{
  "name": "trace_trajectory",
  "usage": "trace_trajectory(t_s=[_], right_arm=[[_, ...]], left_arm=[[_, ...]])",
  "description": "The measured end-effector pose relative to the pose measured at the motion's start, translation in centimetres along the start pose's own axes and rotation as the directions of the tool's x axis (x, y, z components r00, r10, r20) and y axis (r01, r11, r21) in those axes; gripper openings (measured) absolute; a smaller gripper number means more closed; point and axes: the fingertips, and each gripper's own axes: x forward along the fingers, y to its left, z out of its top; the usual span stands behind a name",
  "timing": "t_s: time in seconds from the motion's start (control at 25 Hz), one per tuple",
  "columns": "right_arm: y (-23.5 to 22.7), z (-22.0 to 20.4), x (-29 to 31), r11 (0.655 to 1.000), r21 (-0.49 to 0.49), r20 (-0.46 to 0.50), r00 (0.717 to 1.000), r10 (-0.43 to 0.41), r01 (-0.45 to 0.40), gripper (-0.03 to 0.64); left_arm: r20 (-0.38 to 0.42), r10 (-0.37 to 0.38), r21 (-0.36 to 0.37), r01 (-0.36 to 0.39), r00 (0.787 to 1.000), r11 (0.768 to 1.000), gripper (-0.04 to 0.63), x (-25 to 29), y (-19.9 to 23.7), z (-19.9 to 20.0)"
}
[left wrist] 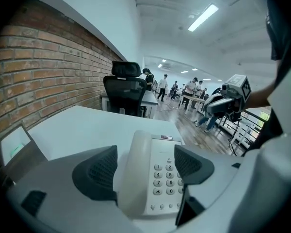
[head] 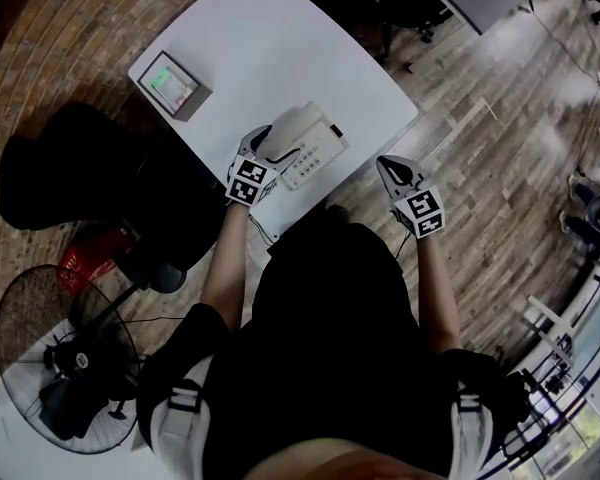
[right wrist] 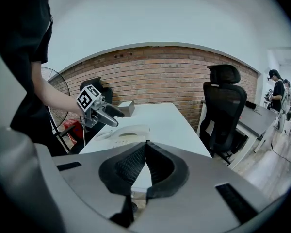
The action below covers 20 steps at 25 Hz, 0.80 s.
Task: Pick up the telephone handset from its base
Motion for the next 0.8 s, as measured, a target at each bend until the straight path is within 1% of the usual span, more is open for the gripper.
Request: trace_trajectory(t_s=[0.16, 0.32, 0.6, 0.8], right_arm=[[-0.1, -0.1, -0.2, 1.0, 0.009, -0.005, 1.0, -0.012, 0.013, -0.002], [-0.1, -0.3, -0.1, 1.0, 0.013, -0.009, 1.0, -0.022, 0.022, -0.002], [0.1, -0.7, -0.1, 0.999, 0.029, -0.018, 0.999, -0.035, 0.036, -0.002], [0.2, -0.9, -0.2, 0.999, 0.032, -0.025, 0.999, -0.042, 0.043, -0.002]], left_arm=[[-0.034, -0.013, 0.003, 0.013, 0.999, 1.0, 0.365, 0.9, 0.3, -1.2], [-0.051, -0.024, -0.003, 0.024, 0.998, 1.0, 0.365, 1.8, 0.6, -2.0], [-0.079, -0.028, 0.017, 0.029, 0.996, 0.999, 0.365, 2.8, 0.8, -3.1], [-0.106, -0.042, 0.003, 0.043, 0.993, 0.999, 0.365, 3.6, 1.2, -4.1]])
